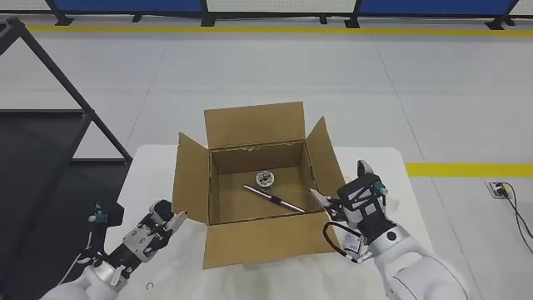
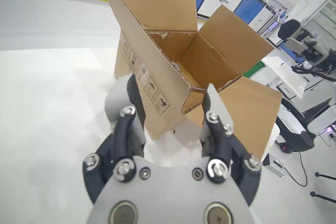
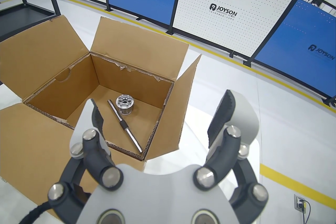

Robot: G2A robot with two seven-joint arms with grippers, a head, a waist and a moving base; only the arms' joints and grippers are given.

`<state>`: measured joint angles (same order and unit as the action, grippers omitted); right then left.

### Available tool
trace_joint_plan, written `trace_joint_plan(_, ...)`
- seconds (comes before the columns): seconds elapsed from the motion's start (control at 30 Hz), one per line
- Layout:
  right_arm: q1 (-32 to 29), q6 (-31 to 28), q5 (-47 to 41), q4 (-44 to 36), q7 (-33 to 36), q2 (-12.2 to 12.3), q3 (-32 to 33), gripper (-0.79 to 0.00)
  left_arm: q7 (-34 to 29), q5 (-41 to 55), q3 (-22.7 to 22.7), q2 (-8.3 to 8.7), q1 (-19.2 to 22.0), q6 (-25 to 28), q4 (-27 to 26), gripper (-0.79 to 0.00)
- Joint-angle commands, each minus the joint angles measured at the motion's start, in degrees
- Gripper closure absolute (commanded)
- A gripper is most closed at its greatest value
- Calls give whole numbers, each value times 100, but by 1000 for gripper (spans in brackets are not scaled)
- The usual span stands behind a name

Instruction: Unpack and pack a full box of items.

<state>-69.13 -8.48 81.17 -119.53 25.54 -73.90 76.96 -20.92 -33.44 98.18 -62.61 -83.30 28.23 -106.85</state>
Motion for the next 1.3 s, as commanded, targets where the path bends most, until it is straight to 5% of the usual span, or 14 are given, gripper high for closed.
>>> trace_joint_plan(0.0, -2, 7, -6, 6, -16, 1, 16, -785, -1, -9, -59, 0, 58, -31, 38, -246)
trace_joint_plan(0.17, -32, 23, -45, 19, -35, 5, 69, -785, -25, -6, -153, 5, 165, -69, 114, -222)
trace_joint_plan(0.33, -99, -70, -52, -9, 22, 22, 166, -785, -55, 63, -105, 21, 157, -48, 128, 0)
trace_joint_plan(0.77, -222, -345, -174, -27, 223, 72, 417, -785, -452, 334, 130, 104, 121, 332, 168, 0)
trace_joint_plan(1.03, -870, -993, -748, -240, 85, 172, 1225, -785, -565, 357, 176, 150, 193, 535, 260, 0)
trace_joint_plan(1.27, -1290, -899, -896, -255, 561, 224, 1668, -785, -672, 408, 174, 191, 381, 644, 417, 0)
